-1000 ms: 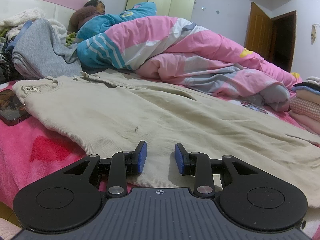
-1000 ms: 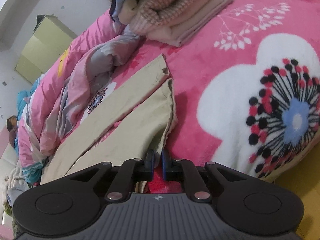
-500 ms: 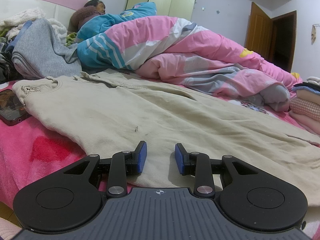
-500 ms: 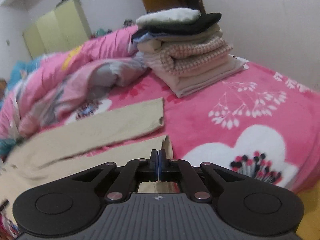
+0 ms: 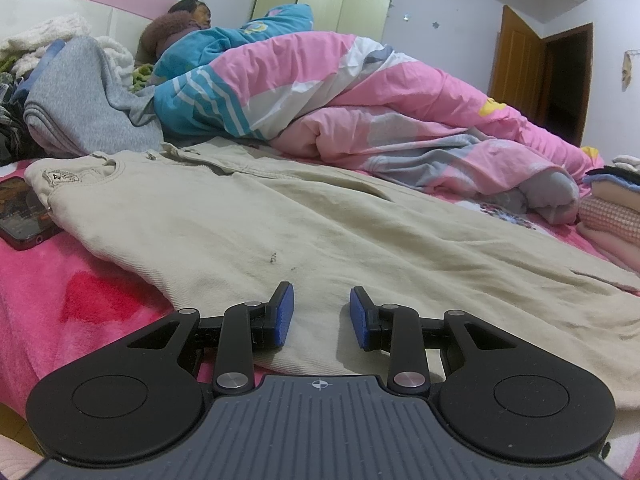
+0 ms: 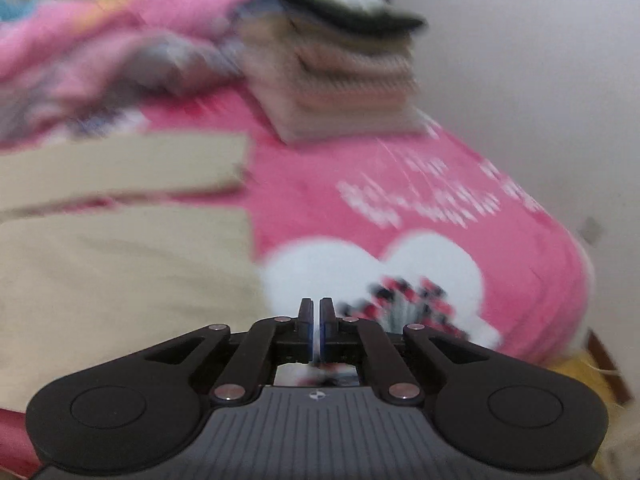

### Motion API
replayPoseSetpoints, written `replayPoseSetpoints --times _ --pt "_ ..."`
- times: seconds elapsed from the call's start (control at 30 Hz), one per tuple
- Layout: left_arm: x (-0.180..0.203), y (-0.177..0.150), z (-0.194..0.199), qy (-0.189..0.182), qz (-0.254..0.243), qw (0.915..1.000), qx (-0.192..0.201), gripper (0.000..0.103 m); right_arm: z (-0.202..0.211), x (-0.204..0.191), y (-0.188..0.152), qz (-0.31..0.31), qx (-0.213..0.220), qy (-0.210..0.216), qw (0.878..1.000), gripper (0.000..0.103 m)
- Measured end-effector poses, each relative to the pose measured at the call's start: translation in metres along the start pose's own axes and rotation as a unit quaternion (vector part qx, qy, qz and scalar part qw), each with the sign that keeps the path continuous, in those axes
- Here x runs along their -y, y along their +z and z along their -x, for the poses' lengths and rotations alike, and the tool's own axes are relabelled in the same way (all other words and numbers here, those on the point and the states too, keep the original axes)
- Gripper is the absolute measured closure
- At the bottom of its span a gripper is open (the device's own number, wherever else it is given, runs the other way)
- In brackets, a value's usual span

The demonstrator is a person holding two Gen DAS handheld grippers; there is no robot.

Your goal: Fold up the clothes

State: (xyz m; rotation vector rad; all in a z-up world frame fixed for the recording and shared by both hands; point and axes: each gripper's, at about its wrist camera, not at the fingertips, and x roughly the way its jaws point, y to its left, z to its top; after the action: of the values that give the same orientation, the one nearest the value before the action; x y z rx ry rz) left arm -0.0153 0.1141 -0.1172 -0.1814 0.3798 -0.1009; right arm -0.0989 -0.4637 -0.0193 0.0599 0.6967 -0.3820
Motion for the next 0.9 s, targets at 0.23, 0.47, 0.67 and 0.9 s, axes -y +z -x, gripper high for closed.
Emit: replayPoseSetpoints --times 0.23,0.47,0.67,0.9 --pt "-0.010 0.002 0.010 -0.004 0.039 0.9992 0.010 0.067 0.057 -0.116 -0.006 0.166 0.118 0.186 0.961 0.069" --pt "-0.034 0.002 0.025 0.022 0.102 0.9938 0.037 0.063 0.076 -0.247 -0.047 0.291 0.128 0.379 0.869 0.069" --pt "-0.052 0.004 0.034 0.028 0.154 0.9855 0.066 0.061 0.089 -0.326 -0.080 0.368 0.156 0.420 0.815 0.069" --pt "-0.070 0.007 0.034 0.026 0.214 0.9735 0.077 0.050 0.097 -0.364 -0.111 0.437 0.197 0.390 0.786 0.069"
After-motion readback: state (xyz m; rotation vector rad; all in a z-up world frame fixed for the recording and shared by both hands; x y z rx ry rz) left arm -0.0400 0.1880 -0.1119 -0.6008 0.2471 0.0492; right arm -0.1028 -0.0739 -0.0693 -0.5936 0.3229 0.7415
